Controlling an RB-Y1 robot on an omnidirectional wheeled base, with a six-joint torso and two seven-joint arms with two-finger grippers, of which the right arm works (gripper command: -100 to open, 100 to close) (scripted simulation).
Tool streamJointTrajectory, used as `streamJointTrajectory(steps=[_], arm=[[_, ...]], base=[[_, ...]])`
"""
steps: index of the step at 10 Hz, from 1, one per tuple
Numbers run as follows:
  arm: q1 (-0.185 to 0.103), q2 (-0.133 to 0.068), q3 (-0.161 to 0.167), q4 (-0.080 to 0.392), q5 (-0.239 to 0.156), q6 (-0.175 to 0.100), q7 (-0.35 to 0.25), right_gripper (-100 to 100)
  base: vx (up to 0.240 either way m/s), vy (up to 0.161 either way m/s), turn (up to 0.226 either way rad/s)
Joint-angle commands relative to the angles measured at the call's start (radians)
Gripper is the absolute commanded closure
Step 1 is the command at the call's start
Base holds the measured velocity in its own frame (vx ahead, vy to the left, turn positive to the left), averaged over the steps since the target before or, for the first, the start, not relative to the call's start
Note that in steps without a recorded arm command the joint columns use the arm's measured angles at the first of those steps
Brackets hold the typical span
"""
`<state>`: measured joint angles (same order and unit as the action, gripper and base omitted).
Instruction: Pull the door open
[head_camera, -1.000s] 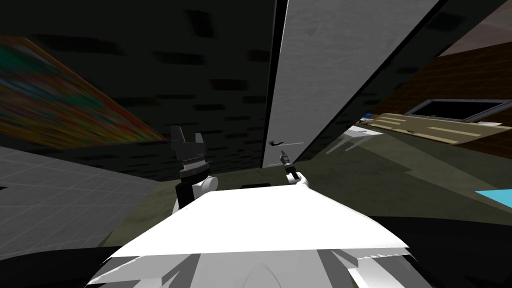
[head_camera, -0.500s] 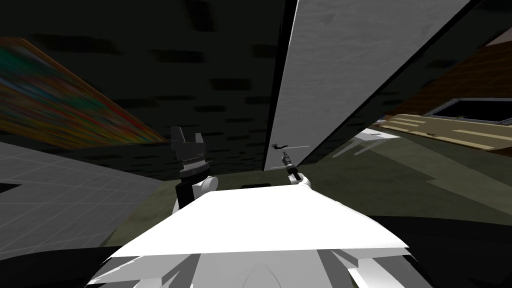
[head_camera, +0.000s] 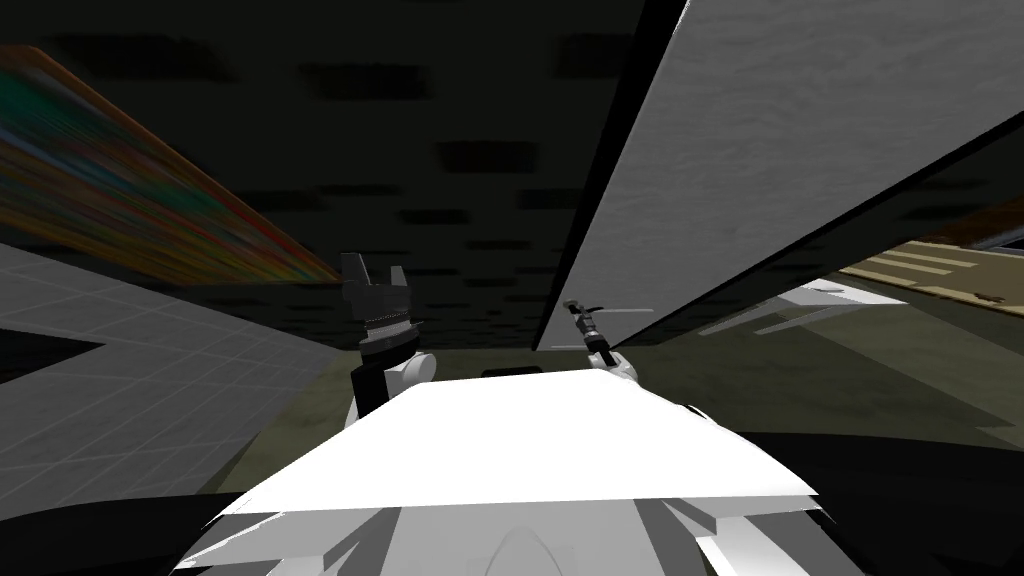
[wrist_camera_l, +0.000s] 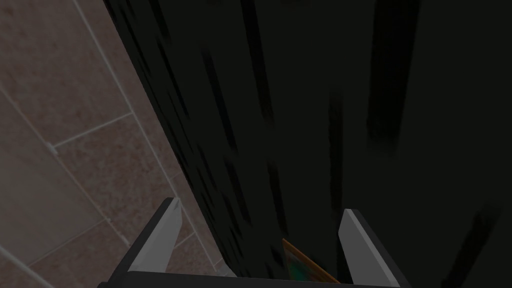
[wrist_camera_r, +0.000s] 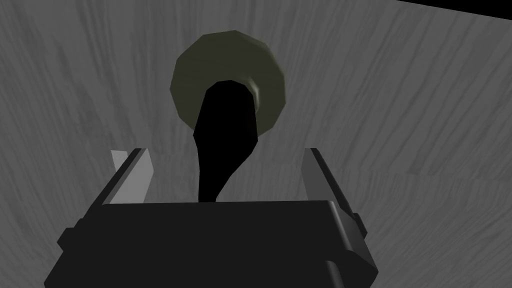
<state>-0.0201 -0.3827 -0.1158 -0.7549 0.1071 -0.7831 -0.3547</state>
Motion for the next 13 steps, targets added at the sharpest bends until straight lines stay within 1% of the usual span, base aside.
streamJointTrajectory(steps=[1, 2, 3, 4, 9, 10, 11, 13], arm=[[0.025, -0.006, -0.005, -0.028, -0.004, 0.005, -0.006, -100], [0.032, -0.022, -0.019, -0.01, -0.013, -0.01, -0.013, -100], [0.032, -0.014, -0.011, -0.03, -0.008, 0.007, -0.01, -100], [0.032, -0.014, -0.011, -0.03, -0.008, 0.007, -0.01, 100], [0.032, -0.014, -0.011, -0.03, -0.008, 0.007, -0.01, 100], [0.049, -0.024, -0.007, -0.031, -0.006, -0.009, -0.023, 100], [0.054, -0.028, -0.005, -0.032, -0.005, -0.015, -0.027, 100], [0.078, -0.044, 0.002, -0.036, -0.002, -0.043, -0.046, 100]], base=[[0.082, -0.005, 0.016], [0.121, -0.006, 0.132], [0.069, -0.007, 0.035], [-0.015, -0.001, -0.031], [-0.011, 0.0, 0.0], [-0.087, -0.052, 0.134], [-0.139, -0.063, 0.167], [-0.203, -0.069, 0.141]])
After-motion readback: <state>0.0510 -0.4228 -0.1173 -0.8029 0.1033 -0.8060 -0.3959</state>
